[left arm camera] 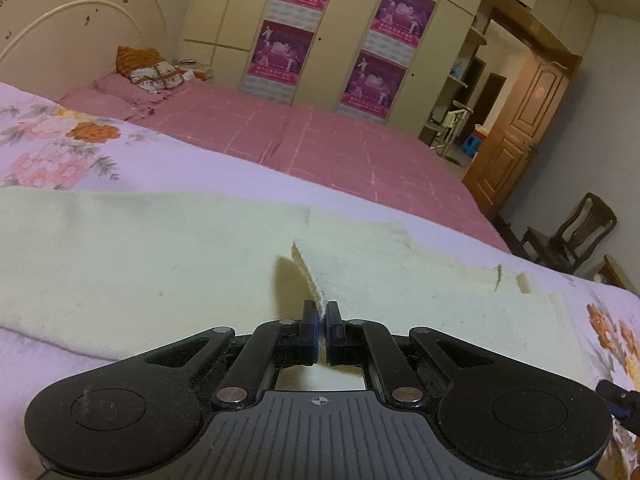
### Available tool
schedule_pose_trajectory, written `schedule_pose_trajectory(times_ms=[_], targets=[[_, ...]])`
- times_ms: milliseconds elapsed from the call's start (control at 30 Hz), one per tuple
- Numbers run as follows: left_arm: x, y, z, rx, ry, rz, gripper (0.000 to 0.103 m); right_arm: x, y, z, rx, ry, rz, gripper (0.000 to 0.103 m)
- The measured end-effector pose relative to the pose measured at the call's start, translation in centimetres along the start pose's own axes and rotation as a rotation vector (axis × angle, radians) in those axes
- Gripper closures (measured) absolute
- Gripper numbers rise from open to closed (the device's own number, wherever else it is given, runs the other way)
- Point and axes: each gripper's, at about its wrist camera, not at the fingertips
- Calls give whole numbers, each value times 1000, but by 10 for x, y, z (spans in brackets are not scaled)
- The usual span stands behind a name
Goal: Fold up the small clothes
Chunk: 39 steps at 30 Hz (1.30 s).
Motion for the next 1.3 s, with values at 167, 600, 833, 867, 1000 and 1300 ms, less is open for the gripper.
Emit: schedule_pose_trajectory(times_ms=[167, 600, 833, 867, 1000, 1300], targets=[[-3, 15, -9, -17, 3, -2, 100, 5, -1, -3, 18, 19, 2, 67], [-12, 36, -25, -32, 12, 14, 100, 9, -8, 1, 35, 11, -19, 68], [-12, 35, -31, -26, 18, 28, 100, 15, -6, 0, 6, 25, -43, 72], [-12, 34, -30, -19, 20, 33, 100, 16, -5, 0, -5, 32, -53, 74], [-28, 24, -25, 58, -35, 142, 99, 8, -2, 6, -36, 4, -59, 72], [9, -36, -32, 272, 31, 34, 80, 37, 29, 10, -289, 37, -55, 85]])
Point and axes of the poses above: each gripper's, at about its wrist camera, not at the fingertips, and x roughly the way its jaws point, y to its left, z to its top, and after that the axes turned 3 degrees about x, right-handed
